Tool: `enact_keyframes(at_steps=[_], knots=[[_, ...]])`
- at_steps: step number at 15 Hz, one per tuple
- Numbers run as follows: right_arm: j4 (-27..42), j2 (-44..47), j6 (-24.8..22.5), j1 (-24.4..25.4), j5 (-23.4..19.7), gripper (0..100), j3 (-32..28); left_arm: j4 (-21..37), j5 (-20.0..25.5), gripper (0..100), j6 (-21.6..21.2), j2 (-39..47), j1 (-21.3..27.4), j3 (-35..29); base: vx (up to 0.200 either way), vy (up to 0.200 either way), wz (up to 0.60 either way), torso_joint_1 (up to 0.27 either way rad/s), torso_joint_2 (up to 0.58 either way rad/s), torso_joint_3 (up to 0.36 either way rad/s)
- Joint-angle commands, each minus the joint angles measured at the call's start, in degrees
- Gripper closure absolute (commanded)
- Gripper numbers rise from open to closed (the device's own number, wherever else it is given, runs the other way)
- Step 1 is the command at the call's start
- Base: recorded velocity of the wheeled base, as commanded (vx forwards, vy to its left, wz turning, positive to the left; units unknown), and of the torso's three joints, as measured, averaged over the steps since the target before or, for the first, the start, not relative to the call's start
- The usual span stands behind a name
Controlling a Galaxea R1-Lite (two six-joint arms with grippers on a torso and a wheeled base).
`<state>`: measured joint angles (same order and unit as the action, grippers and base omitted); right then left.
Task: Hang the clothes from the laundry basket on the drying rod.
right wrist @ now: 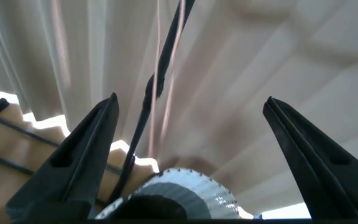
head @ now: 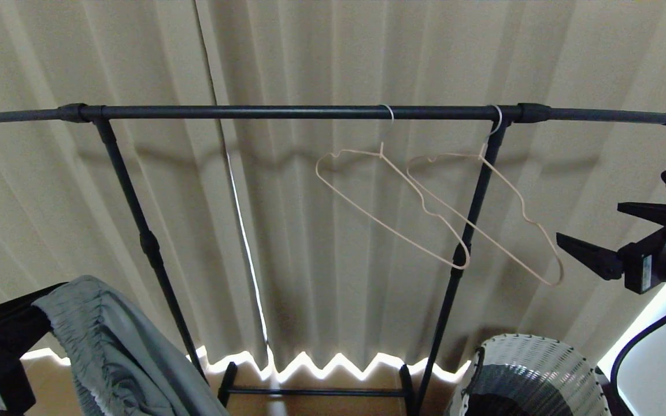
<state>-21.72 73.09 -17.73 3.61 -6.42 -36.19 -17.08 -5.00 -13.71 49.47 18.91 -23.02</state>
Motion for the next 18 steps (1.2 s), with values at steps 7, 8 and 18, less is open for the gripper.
enact_keyframes(at_steps=[7, 8, 18], knots=[[14.52, 15.85, 0.41, 0.61, 0.18, 0, -19.27, -6.92, -0.01, 100, 0.00, -2.89, 1.48, 6.49, 0.000, 0.000, 0.00, 0.000, 0.00, 0.000], [16.10, 18.14, 0.41, 1.40, 0.18, 0, -22.08, -6.92, -0.01, 100, 0.00, -3.68, 1.48, 6.76, 0.000, 0.000, 0.00, 0.000, 0.00, 0.000], [27.17, 29.39, 10.08, 3.25, 0.54, 0, -37.81, -6.92, -0.01, 100, 0.00, -5.70, 2.71, 6.49, 0.000, 0.000, 0.00, 0.000, 0.00, 0.000]])
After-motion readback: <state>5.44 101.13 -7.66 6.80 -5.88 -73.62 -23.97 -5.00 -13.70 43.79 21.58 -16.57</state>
